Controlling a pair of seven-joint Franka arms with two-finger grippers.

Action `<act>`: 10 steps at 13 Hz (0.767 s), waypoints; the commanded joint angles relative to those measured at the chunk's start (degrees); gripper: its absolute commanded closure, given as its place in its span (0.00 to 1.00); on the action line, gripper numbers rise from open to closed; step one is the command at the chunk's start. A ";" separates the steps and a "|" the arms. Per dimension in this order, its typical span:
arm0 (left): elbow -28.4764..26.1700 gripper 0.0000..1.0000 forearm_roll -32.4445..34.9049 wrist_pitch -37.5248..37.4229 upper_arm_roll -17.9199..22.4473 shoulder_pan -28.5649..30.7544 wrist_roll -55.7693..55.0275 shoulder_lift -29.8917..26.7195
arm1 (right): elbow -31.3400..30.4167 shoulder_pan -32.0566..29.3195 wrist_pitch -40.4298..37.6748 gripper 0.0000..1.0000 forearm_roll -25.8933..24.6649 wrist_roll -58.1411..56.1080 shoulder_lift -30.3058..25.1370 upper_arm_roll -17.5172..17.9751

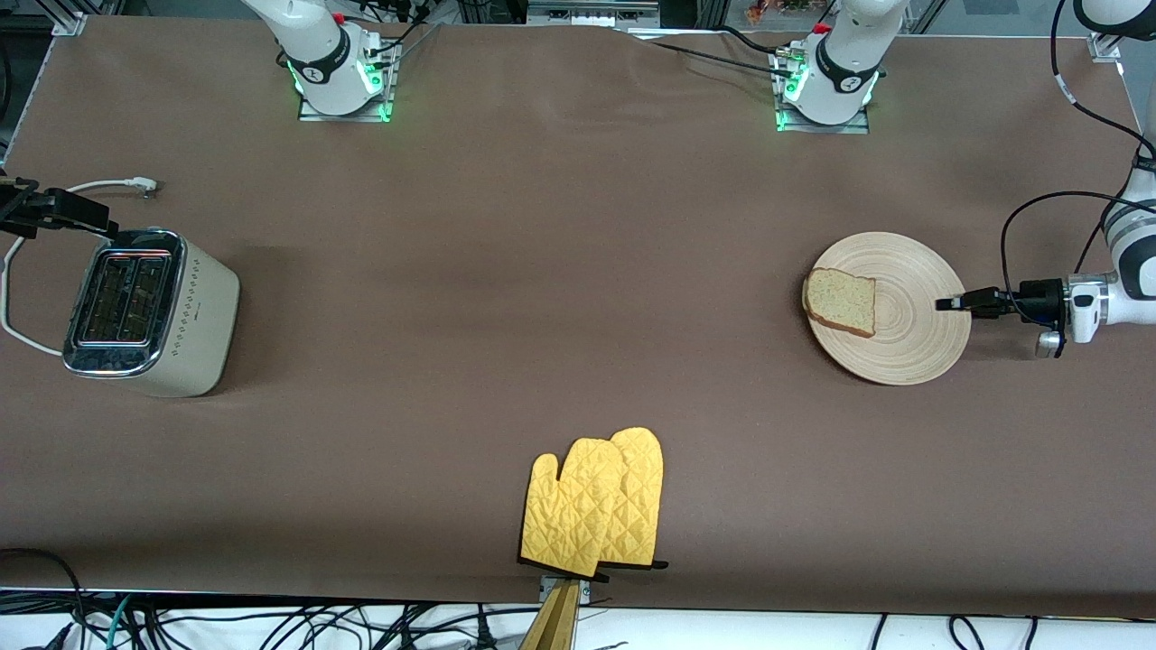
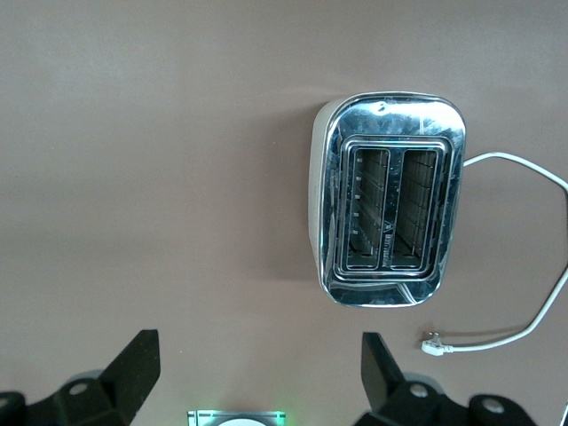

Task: Move plate and put bread in toaster
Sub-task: 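Lower the left gripper to the wooden plate rim and grasp it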

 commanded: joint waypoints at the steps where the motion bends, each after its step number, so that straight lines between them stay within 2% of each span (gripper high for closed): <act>1: -1.28 1.00 -0.65 2.60 -0.15 -0.07 0.84 0.04 | 0.93 -0.44 -0.32 0.00 -0.37 0.42 0.18 0.35; 10: -1.02 1.00 -1.78 1.46 -0.50 -0.42 5.50 -0.04 | 0.84 -0.44 -0.41 0.00 -0.37 0.42 0.18 0.35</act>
